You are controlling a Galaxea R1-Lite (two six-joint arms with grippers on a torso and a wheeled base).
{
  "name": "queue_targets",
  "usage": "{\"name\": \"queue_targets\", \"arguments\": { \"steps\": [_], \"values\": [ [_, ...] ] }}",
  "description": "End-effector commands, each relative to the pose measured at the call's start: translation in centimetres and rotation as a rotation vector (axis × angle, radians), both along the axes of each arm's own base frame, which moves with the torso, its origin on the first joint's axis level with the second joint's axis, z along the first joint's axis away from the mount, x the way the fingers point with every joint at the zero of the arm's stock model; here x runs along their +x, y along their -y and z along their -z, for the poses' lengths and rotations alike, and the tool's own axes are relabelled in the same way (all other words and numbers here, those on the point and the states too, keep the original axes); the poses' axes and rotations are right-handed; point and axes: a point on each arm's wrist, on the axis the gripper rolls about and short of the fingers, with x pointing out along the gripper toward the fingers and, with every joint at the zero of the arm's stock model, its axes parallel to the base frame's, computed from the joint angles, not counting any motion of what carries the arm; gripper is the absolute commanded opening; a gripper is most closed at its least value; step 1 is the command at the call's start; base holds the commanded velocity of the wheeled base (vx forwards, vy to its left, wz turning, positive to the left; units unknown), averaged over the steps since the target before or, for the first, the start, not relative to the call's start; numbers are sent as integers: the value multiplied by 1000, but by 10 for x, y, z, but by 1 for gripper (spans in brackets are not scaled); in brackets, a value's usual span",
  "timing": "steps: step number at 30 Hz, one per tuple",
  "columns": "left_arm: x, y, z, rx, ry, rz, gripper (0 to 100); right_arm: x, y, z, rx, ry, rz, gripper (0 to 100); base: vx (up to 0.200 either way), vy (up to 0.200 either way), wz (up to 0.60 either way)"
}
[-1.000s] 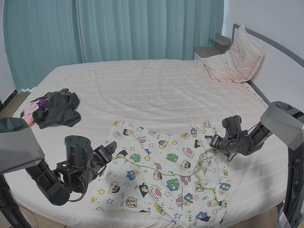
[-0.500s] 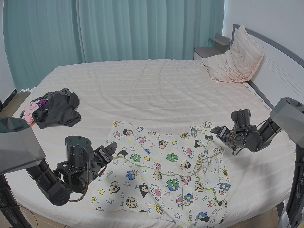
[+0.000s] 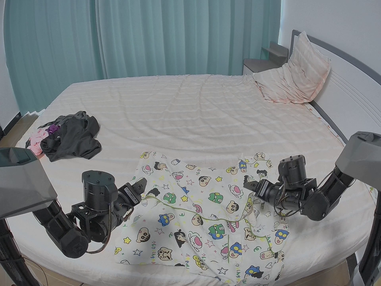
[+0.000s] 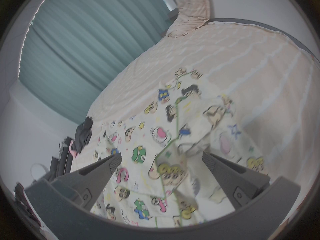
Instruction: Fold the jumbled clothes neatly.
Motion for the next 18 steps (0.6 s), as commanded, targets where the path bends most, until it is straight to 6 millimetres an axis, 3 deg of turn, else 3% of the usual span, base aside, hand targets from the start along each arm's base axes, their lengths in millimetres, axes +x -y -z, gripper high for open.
{"name": "queue_targets", "arguments": {
  "steps": [1,9,18],
  "values": [
    [0,0,1,1,-2,-2,100,-15,-31,21,-33,-42,-108,100,0,0,0],
    [1,-1,0,-1,0,-5,100,1,-52,55,-102,-50,-176,100,0,0,0],
    [2,-3,0,-1,0,-14,100,25,-72,54,-79,18,-186,100,0,0,0]
  ]
}}
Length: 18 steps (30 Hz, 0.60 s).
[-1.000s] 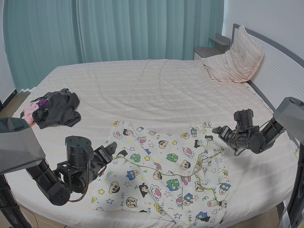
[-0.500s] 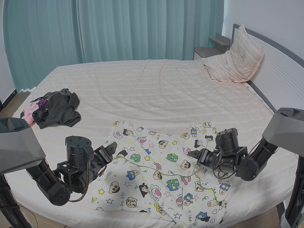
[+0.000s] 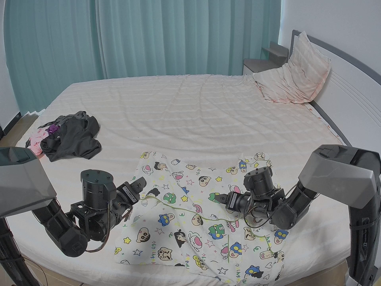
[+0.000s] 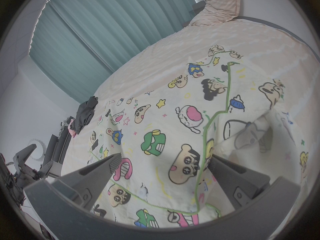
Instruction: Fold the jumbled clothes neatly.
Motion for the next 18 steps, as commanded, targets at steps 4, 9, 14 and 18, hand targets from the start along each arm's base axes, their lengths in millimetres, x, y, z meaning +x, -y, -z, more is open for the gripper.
{"name": "queue_targets", "arguments": {
  "steps": [4,9,14,18],
  "values": [
    [1,-1,1,0,-1,-4,100,7,-3,5,3,0,9,100,0,0,0],
    [1,0,1,0,-1,-2,100,-7,21,-28,30,30,48,100,0,0,0],
    [0,-1,0,0,-1,-4,100,-29,40,-49,32,30,59,100,0,0,0],
    [0,0,0,2,-1,0,100,-40,59,-70,62,80,93,100,0,0,0]
  ]
}}
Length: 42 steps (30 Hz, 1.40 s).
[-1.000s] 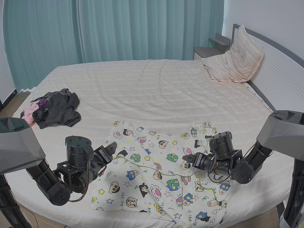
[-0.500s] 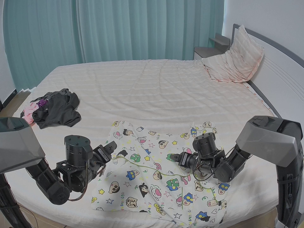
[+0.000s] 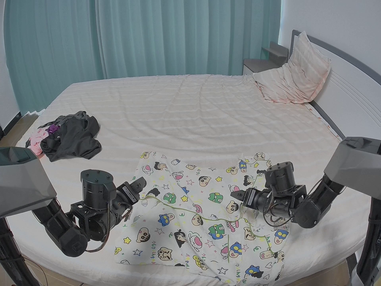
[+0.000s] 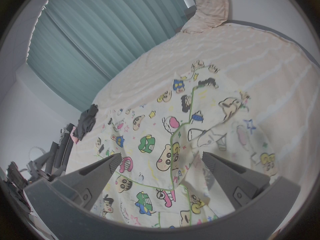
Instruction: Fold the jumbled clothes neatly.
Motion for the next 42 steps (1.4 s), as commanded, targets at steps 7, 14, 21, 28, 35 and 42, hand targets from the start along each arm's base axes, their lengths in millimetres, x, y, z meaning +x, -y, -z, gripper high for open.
{"name": "queue_targets", "arguments": {
  "steps": [7,14,21,28,35,42],
  "values": [
    [-1,1,-1,0,4,4,100,-25,80,-26,28,19,152,100,0,0,0],
    [-2,2,0,2,0,7,100,-24,132,19,-51,-127,232,100,0,0,0],
    [-1,2,1,2,-4,7,100,-18,137,45,-101,-104,217,100,0,0,0],
    [-1,2,1,2,-4,7,100,-15,131,60,-151,-93,170,100,0,0,0],
    [-1,2,1,2,-4,7,100,-6,115,63,-152,-74,124,100,0,0,0],
    [-2,1,0,0,1,6,100,-1,114,66,-128,-65,143,0,0,0,0]
  ]
}}
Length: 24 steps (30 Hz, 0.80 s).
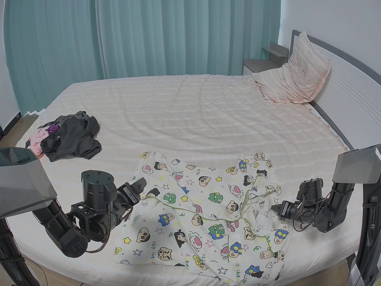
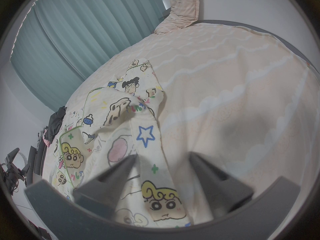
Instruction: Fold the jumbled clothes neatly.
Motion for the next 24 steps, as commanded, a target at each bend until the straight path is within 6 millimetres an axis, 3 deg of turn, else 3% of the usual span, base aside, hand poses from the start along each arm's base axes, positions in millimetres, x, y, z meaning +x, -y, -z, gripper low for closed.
{"name": "queue_targets", "arguments": {
  "steps": [1,17,24],
  "values": [
    [0,0,-1,-2,2,0,100,2,0,3,5,-1,4,0,0,0,0],
    [0,0,0,0,-2,1,100,-1,40,-45,23,122,131,0,0,0,0],
    [0,0,0,0,-2,1,100,0,66,-45,10,124,211,0,0,0,0]
  ]
}}
